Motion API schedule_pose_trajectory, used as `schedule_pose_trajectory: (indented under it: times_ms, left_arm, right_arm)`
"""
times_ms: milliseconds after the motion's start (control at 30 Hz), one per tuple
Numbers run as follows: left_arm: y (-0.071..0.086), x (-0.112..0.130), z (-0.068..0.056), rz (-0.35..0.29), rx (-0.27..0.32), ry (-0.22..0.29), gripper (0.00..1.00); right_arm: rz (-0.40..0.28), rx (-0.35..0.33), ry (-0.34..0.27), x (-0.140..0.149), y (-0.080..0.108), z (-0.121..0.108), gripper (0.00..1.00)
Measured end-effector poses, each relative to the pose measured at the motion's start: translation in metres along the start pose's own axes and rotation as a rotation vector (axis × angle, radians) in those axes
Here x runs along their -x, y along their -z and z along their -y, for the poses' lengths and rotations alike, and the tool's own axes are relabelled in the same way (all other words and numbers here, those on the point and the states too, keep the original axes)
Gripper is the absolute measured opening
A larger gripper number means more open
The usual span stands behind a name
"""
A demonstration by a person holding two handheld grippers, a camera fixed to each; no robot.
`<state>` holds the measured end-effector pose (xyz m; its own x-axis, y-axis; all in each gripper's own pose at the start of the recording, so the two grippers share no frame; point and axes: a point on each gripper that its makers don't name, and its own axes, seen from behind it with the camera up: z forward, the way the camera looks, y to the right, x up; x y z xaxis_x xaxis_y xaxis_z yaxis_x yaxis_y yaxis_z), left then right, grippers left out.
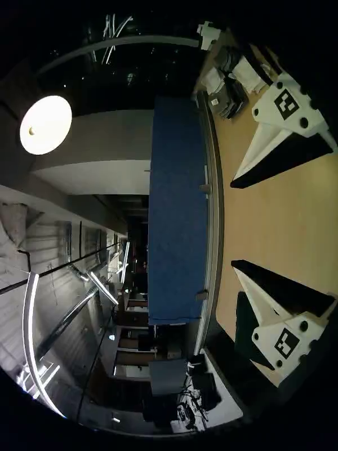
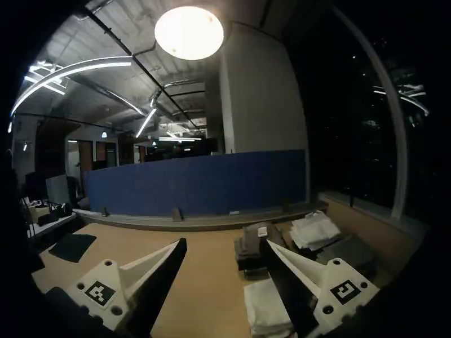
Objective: Fold towel
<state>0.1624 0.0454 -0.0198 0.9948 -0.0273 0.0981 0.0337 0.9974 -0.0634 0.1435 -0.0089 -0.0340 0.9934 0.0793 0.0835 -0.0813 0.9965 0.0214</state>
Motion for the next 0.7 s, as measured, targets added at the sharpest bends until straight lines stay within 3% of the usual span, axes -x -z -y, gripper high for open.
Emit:
schedule_pose_trajectory:
  times_ms: [300,700]
  left_arm:
    - [0.003,0.002,0.011,-0.02,-0.021,-0.008,0.94]
    - [-0.004,0.029,0.015,-0.035,-0.032,-0.03,0.94]
  right_arm:
    - [0.011,-0.005,0.02,-0.003,0.001,0.013,1.0]
    - [0.045,0.004,0.06,0.001,0.009,0.024,1.0]
